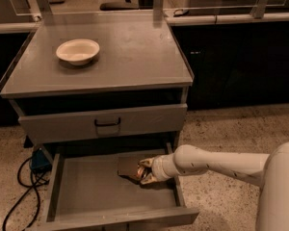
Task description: Place orange can into middle drawer
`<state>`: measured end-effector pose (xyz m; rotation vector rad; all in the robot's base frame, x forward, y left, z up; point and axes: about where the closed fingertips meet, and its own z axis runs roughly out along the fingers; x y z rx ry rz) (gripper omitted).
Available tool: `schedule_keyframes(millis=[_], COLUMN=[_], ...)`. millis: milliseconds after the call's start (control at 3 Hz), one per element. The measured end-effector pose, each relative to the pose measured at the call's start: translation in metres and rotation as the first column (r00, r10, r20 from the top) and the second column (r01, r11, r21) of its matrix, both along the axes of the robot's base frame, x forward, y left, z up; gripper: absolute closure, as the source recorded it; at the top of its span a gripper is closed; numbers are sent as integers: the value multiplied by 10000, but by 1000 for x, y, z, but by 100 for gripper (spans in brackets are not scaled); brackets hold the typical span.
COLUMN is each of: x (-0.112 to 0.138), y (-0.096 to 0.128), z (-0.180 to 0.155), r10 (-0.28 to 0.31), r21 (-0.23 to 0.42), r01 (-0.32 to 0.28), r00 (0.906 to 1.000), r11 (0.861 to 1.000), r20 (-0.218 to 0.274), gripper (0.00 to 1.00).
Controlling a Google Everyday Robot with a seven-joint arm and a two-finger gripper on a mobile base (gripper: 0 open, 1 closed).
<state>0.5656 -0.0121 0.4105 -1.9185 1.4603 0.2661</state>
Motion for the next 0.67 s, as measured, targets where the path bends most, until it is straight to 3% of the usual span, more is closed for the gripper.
schedule_keyframes(millis=[667], x=[0], y=[0], z=[0], r10=[1], r21=[0], r01=[-1], r00=[10000], r11=[10000], r20=[-1], gripper=[34])
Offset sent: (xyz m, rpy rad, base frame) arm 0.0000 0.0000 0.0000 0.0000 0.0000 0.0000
